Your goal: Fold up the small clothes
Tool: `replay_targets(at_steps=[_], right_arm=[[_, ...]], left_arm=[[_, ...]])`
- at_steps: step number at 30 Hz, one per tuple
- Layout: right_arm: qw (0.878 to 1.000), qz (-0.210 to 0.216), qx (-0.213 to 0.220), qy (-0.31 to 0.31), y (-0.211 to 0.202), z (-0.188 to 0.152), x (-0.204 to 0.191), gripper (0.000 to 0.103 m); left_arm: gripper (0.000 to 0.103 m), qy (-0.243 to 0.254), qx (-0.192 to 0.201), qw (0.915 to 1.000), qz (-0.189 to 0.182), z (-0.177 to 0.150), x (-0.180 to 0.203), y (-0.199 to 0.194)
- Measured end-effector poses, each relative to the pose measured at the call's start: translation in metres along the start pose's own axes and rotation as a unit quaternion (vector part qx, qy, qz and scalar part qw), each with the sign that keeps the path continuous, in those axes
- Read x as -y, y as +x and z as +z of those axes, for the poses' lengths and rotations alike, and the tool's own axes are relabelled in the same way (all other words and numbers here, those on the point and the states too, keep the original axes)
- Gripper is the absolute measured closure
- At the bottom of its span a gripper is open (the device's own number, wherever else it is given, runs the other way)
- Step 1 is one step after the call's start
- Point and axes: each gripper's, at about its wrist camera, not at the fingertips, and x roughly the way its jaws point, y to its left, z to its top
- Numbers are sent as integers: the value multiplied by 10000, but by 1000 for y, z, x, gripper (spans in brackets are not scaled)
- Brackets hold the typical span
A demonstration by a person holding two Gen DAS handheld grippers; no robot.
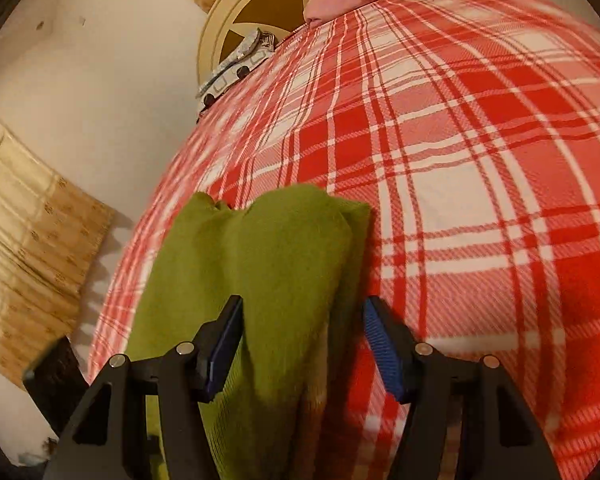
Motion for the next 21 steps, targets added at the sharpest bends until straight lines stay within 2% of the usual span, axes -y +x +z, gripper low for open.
replay_targets(at_steps=[7, 8, 10, 11, 12, 14, 16, 21], right_arm=[[9999, 162, -32, -1, 18, 6, -5, 42], [9999, 168, -6, 11, 19, 5, -5, 44], [9999, 156, -2, 7, 19, 4, -5, 53], [9998, 195, -32, 6, 19, 2, -5, 62], [9997, 214, -64, -31, 19, 1, -7, 65], [9998, 91, -39, -170, 19, 0, -14, 67], [9997, 94, 26, -207, 16, -1, -20, 68], [9993, 166, 150, -312, 8, -7, -38, 69]], left_arm=[[0, -4, -33, 10000, -61, 1, -1, 2], [0, -11, -38, 10000, -85, 2, -1, 2], [2, 29, -38, 9998, -185, 2, 0, 2], [7, 67, -32, 9997, -240, 2, 1, 2], [23, 155, -29, 9990, -408, 1, 4, 0], [29, 218, 35, 9989, -406, 0, 7, -4], [43, 200, 105, 9991, -352, -1, 7, -8], [54, 201, 187, 9994, -232, -6, 11, -20]])
